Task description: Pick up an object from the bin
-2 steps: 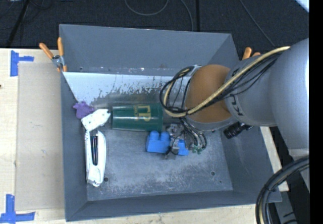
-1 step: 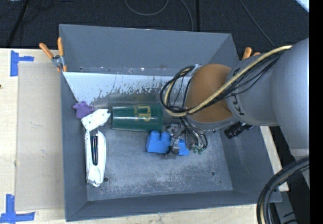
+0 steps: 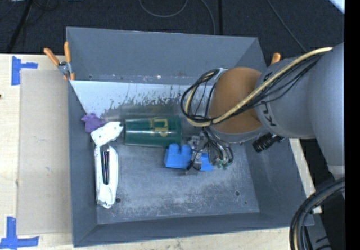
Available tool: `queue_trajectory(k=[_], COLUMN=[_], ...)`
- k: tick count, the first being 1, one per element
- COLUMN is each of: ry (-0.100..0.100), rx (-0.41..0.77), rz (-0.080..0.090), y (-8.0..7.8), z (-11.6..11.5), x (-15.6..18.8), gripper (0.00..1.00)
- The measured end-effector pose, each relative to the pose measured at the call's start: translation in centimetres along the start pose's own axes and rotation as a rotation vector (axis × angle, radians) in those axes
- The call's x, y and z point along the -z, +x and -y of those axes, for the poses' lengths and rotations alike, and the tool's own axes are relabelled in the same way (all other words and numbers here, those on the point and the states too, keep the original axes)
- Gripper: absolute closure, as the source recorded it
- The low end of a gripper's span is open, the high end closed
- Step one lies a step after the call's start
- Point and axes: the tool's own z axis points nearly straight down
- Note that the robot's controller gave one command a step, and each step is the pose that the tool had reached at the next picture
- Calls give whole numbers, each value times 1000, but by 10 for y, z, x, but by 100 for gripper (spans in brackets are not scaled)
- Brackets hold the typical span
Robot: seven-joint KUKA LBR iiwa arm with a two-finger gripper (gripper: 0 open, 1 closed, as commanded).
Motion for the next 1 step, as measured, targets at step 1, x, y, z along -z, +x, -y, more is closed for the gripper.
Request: queue_trajectory(k=[1], ry=[0], rx=[0], rz=[0], y=[0], z=[0], x=[11], gripper=[100])
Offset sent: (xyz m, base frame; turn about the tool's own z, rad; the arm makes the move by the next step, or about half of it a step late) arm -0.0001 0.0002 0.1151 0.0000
